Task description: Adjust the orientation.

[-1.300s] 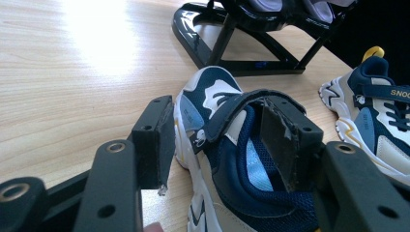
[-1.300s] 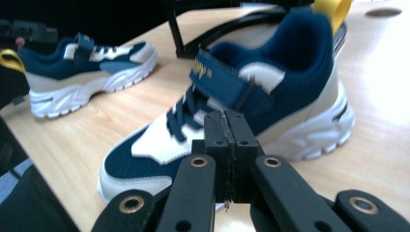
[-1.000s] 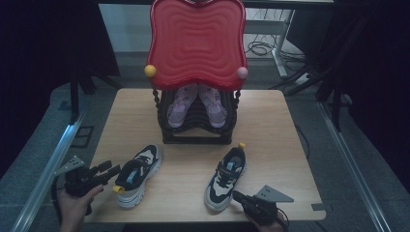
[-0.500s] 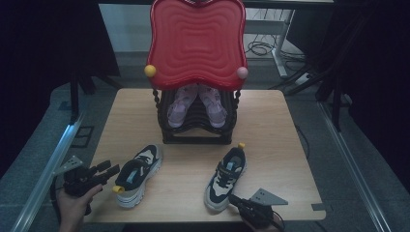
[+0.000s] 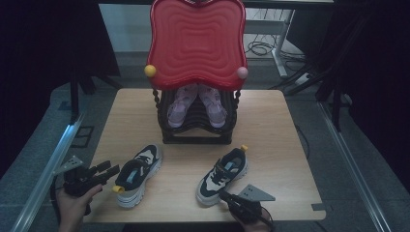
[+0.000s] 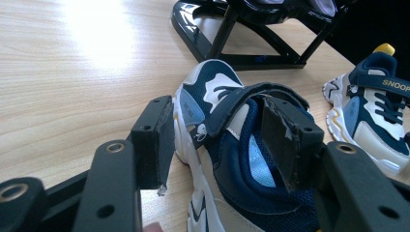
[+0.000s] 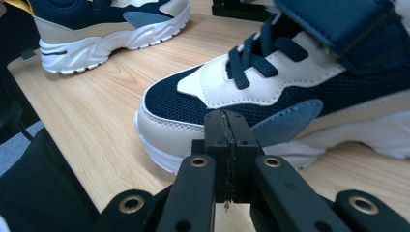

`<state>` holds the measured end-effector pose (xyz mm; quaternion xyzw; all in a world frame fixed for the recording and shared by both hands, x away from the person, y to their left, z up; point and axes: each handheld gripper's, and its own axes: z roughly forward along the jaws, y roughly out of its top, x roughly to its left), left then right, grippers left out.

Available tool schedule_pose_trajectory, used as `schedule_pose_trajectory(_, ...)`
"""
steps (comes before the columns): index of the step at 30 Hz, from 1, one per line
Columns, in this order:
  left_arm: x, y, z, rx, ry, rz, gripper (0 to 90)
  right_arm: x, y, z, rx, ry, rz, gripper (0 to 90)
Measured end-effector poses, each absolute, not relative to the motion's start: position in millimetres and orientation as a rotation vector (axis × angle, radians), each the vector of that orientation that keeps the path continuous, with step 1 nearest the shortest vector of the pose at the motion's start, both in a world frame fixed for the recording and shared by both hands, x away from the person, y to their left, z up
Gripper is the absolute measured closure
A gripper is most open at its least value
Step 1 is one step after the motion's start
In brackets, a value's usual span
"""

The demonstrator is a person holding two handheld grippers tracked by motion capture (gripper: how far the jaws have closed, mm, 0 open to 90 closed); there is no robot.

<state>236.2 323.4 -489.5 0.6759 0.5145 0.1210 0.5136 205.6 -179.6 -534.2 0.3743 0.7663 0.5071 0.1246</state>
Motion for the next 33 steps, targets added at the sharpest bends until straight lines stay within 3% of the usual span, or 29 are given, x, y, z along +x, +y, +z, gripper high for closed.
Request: schedule_pose_trajectory(33,235.0,331.0,-488.4,1.606,1.25,0.301,45.6,241.5,-114.7,-533.0,1.146,2.134,1.439,90.0)
